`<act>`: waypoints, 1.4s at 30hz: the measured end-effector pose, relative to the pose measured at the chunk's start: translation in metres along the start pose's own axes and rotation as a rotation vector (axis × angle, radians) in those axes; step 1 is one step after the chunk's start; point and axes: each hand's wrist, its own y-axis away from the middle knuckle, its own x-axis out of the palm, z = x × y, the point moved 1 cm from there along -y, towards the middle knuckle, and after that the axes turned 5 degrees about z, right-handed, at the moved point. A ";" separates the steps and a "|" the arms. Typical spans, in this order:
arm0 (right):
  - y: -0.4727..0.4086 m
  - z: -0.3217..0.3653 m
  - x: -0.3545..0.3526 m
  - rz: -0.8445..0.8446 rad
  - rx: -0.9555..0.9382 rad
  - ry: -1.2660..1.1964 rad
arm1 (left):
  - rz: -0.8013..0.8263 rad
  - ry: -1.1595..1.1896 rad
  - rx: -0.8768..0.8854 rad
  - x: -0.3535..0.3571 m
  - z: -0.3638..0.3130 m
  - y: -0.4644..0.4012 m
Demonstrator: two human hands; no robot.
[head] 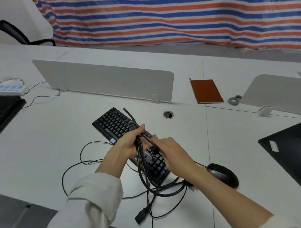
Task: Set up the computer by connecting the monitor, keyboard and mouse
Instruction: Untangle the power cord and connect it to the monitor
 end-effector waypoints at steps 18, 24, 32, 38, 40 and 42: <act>0.077 -0.068 0.094 0.405 0.528 0.046 | -0.018 -0.465 0.170 -0.022 -0.028 0.069; 0.081 -0.061 0.102 0.316 0.499 0.159 | -0.136 -0.480 0.344 -0.037 -0.014 0.090; 0.062 -0.041 0.068 -0.007 0.609 -0.527 | 0.037 -0.315 0.530 -0.012 -0.032 0.132; 0.047 -0.034 0.029 -0.073 0.624 -0.794 | 0.250 -0.291 0.629 0.050 -0.059 0.157; 0.044 -0.034 0.010 -0.123 0.639 -0.895 | 0.308 -0.329 0.660 0.072 -0.059 0.163; 0.049 -0.030 -0.011 -0.127 0.671 -1.026 | 0.344 -0.361 0.667 0.093 -0.055 0.169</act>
